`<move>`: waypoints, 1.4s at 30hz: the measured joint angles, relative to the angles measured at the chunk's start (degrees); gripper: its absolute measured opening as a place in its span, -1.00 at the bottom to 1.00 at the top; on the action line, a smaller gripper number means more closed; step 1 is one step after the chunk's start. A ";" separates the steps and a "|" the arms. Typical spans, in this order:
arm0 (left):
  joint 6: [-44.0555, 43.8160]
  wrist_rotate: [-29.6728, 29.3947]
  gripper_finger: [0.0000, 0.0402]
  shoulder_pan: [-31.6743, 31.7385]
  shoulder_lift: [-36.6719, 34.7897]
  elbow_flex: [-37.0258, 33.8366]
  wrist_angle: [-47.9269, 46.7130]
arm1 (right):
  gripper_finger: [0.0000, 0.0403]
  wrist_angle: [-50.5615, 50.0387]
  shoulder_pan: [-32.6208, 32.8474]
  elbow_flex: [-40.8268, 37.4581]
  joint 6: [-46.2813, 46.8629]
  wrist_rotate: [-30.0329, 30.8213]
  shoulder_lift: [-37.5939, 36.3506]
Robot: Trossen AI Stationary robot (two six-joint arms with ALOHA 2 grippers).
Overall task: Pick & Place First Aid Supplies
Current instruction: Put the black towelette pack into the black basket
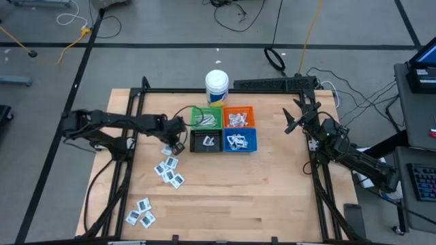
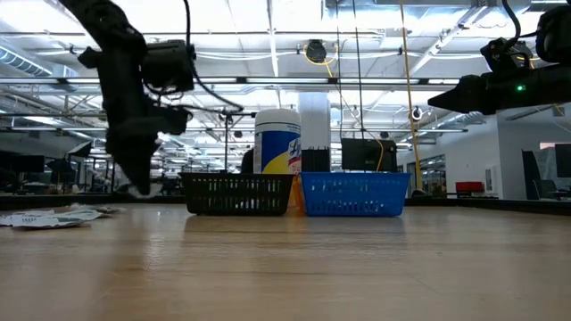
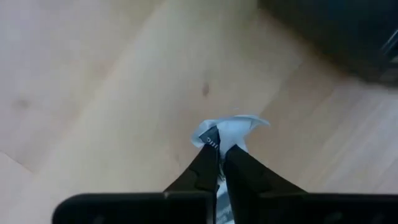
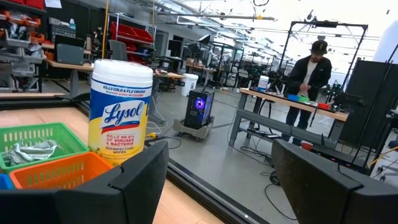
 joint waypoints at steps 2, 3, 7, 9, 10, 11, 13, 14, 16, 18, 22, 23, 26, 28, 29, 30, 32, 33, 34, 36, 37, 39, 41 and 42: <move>1.52 -0.58 -0.93 0.15 -1.08 1.27 -3.12 | 0.38 0.00 -0.01 -0.01 0.00 0.01 0.01; 2.24 -0.47 -0.95 0.38 -1.46 2.10 -4.99 | 0.38 -0.02 -0.01 -0.02 0.00 -0.02 0.01; 3.78 -0.62 -0.96 1.44 -2.33 5.44 -13.21 | 0.38 0.00 0.00 -0.01 0.00 0.00 0.01; 4.31 -0.59 -0.94 1.93 -2.30 7.14 -17.25 | 0.38 0.00 0.00 -0.02 0.00 0.01 0.00; 4.48 -0.64 -0.94 2.21 -2.30 7.86 -19.24 | 0.38 0.00 -0.01 -0.01 0.00 -0.02 -0.01; 4.53 -0.62 -0.95 2.44 -2.30 8.53 -21.26 | 0.38 0.00 0.00 -0.01 0.00 -0.01 0.01; 4.77 -0.47 -0.96 2.76 -2.28 9.83 -25.24 | 0.38 0.00 -0.01 -0.01 0.00 -0.01 0.00; 4.72 -0.47 -0.96 2.94 -2.28 10.66 -27.15 | 0.38 0.00 0.00 0.00 0.00 -0.01 0.01; 4.51 -0.40 -0.96 3.17 -2.30 12.08 -30.41 | 0.38 0.00 0.00 0.00 0.00 0.01 -0.01; 4.83 -0.42 -0.96 3.44 -2.30 13.15 -33.77 | 0.38 0.00 -0.01 -0.02 0.00 -0.01 0.01; 5.92 -0.41 -0.97 3.94 -1.25 15.53 -38.28 | 0.38 0.00 -0.01 -0.01 0.00 0.00 0.01; 6.02 -0.46 -0.97 3.94 -0.24 16.43 -38.78 | 0.38 0.00 0.01 -0.02 0.00 -0.02 0.00; 7.11 -0.53 -0.97 3.56 3.99 20.33 -39.29 | 0.38 0.00 0.00 0.00 0.00 0.00 0.01; 8.17 -0.48 -0.97 2.81 7.65 24.23 -39.96 | 0.38 0.00 0.00 0.00 0.00 0.00 0.00; 8.81 -0.46 -0.97 2.39 9.61 26.36 -40.50 | 0.38 -0.02 0.01 -0.02 0.00 -0.02 -0.01; 9.40 -0.41 -0.97 1.98 11.60 28.69 -41.06 | 0.38 -0.02 -0.01 -0.02 0.00 -0.02 0.01; 10.79 -0.38 -0.97 1.30 15.37 33.52 -42.01 | 0.38 0.00 0.00 -0.01 0.00 -0.01 0.00; 11.47 -0.40 -0.97 1.03 17.14 36.08 -42.70 | 0.38 0.00 0.00 -0.01 0.00 -0.01 0.00; 12.07 -0.40 -0.97 0.71 18.90 38.51 -43.35 | 0.38 0.00 0.01 0.00 0.00 -0.02 -0.01; 12.80 -0.40 -0.97 0.11 22.69 43.72 -45.00 | 0.38 0.00 -0.01 -0.02 0.00 0.01 0.01; 13.19 -0.39 -0.97 -0.23 24.46 46.16 -45.80 | 0.38 0.00 -0.01 0.00 0.00 0.01 0.01; 14.06 0.47 -0.97 -0.79 27.79 51.09 -47.19 | 0.38 0.00 -0.01 -0.02 0.00 0.00 -0.01; 14.75 1.81 -0.97 -1.26 30.81 55.56 -48.20 | 0.38 0.00 0.01 -0.02 0.00 0.01 0.01; 14.92 2.43 -0.97 -1.52 32.08 57.72 -48.76 | 0.38 0.00 0.00 -0.02 0.00 -0.01 0.01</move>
